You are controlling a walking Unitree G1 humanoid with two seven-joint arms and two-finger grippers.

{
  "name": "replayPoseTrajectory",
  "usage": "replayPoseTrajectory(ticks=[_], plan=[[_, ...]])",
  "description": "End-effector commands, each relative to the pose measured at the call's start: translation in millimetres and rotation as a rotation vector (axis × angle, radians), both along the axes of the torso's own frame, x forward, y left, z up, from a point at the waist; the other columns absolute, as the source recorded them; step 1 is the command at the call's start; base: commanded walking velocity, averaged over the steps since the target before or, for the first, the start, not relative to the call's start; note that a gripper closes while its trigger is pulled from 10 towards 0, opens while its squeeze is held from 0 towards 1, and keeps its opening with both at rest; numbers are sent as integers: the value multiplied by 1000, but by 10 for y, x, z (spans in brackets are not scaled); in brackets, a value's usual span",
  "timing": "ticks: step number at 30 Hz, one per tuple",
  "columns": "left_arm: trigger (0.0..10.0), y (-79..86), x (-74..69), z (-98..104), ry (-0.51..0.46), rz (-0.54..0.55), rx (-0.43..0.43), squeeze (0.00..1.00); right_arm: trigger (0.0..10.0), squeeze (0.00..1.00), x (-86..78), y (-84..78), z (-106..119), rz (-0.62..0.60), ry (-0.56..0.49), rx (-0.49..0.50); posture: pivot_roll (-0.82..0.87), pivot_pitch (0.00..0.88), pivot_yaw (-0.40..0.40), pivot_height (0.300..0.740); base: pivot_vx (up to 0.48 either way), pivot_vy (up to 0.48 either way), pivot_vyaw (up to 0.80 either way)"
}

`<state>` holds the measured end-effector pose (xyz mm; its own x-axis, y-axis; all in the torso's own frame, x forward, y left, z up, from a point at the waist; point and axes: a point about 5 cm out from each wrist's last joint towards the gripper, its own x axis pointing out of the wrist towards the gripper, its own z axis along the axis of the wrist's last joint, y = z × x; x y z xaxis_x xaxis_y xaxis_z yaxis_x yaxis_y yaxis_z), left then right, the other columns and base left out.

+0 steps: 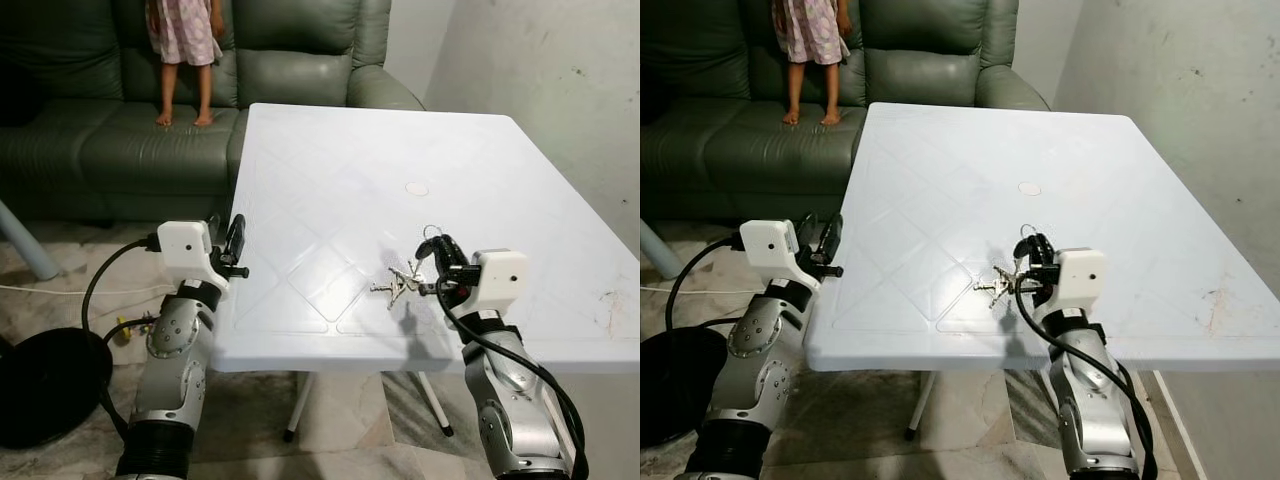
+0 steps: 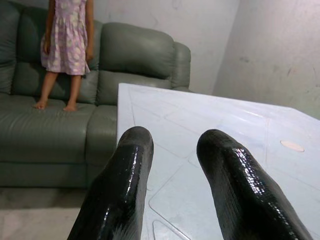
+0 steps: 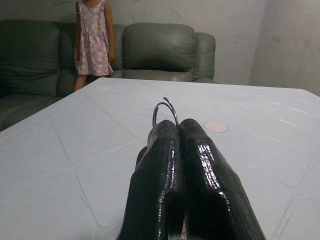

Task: Hang keys on a hook

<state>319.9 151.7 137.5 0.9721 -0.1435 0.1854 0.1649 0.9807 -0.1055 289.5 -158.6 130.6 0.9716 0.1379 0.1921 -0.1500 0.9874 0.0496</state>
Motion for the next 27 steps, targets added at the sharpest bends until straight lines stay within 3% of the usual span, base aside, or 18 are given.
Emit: replayPoseTrajectory(ticks=[1, 7, 27], plan=[[10000, -22, 30, 43, -15, -12, 3, 0, 10000, 0, 18, 15, 19, 1, -4, -4, 109, 0, -60, 736, 0, 0, -750], [10000, -29, 61, 30, -3, -4, -12, 0, 10000, 0, 14, 41, 8, 10, -3, -4, 105, 0, -60, 736, 0, -456, -750], [10000, -46, 81, -34, 41, 40, -17, 0, 10000, 0, -29, 45, -49, 14, 13, -4, 109, 0, -56, 736, 0, 0, -750]])
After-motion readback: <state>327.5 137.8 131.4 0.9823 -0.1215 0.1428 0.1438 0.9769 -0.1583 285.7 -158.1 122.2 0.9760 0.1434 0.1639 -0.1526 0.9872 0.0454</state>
